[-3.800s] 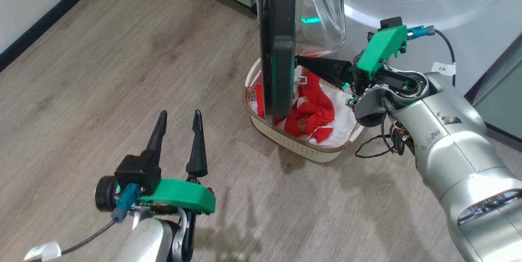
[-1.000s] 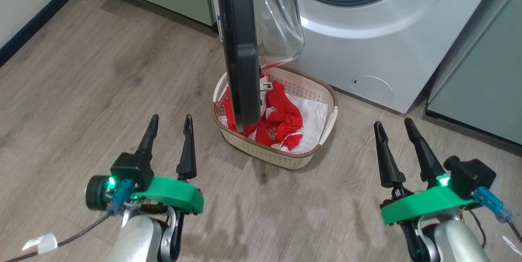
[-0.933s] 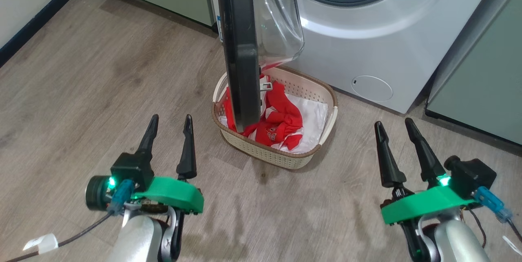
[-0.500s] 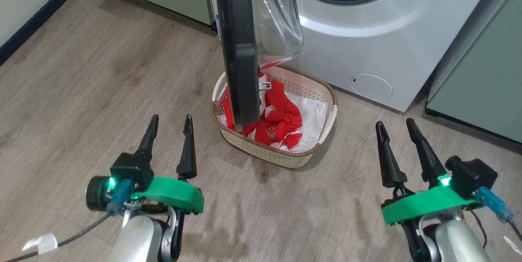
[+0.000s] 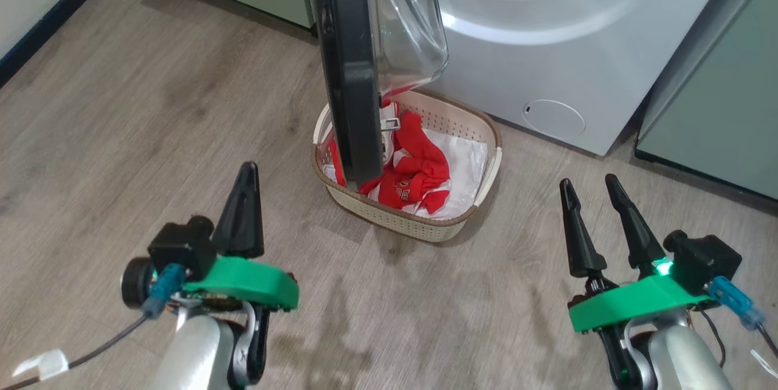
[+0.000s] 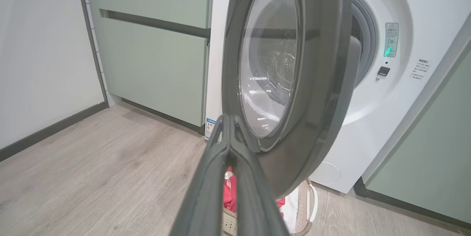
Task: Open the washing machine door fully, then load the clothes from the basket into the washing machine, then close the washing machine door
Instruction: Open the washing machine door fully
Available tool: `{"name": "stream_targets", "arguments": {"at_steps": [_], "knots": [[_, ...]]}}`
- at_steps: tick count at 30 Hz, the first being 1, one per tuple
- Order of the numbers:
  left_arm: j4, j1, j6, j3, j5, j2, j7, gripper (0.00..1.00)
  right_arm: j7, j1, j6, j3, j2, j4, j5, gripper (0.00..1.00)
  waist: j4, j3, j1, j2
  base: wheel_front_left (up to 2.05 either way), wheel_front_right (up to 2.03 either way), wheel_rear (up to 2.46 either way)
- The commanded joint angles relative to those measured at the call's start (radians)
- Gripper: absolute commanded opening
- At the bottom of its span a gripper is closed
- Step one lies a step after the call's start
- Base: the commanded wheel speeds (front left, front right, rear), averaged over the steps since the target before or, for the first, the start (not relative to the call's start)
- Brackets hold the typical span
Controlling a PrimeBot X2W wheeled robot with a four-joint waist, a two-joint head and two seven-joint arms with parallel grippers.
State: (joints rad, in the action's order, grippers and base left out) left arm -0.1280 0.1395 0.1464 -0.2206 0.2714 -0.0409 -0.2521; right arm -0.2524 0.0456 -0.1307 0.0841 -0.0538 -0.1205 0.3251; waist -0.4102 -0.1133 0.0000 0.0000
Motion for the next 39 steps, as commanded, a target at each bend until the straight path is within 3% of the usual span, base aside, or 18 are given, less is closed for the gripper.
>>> {"name": "stream_targets", "arguments": {"at_steps": [1,11,15,24,25,32,39], "knots": [[0.046,0.047,-0.002,0.041,-0.002,-0.009,-0.01,0.0,-0.006,0.033,0.0,0.026,0.004,0.037,-0.007,1.0,0.002,-0.008,0.0,0.0,0.0,0.0,0.0],[0.234,0.228,0.018,0.145,0.035,-0.009,-0.01,0.0,0.02,0.056,0.0,0.034,0.004,0.067,-0.034,1.0,0.015,-0.068,0.0,0.0,0.0,0.0,0.0],[0.309,0.329,0.027,0.143,0.025,-0.009,-0.01,0.0,0.025,0.066,0.0,0.044,0.004,0.072,-0.04,1.0,0.028,-0.084,0.0,0.0,0.0,0.0,0.0],[0.311,0.426,0.035,-0.074,0.009,-0.009,-0.01,0.0,0.026,0.078,0.0,0.058,0.004,0.065,-0.038,1.0,0.062,-0.098,0.0,0.0,0.0,0.0,0.0],[0.291,0.424,0.039,-0.13,0.023,-0.009,-0.01,0.0,0.025,0.079,0.0,0.059,0.004,0.064,-0.038,1.0,0.068,-0.102,0.0,0.0,0.0,0.0,0.0],[0.179,0.394,0.036,-0.271,0.066,-0.009,-0.01,0.0,0.021,0.083,0.0,0.059,0.004,0.058,-0.036,1.0,0.079,-0.107,0.0,0.0,0.0,0.0,0.0],[0.019,0.354,0.029,-0.327,0.123,-0.009,-0.01,0.0,0.015,0.083,0.0,0.059,0.004,0.048,-0.031,1.0,0.082,-0.107,0.0,0.0,0.0,0.0,0.0]]}}
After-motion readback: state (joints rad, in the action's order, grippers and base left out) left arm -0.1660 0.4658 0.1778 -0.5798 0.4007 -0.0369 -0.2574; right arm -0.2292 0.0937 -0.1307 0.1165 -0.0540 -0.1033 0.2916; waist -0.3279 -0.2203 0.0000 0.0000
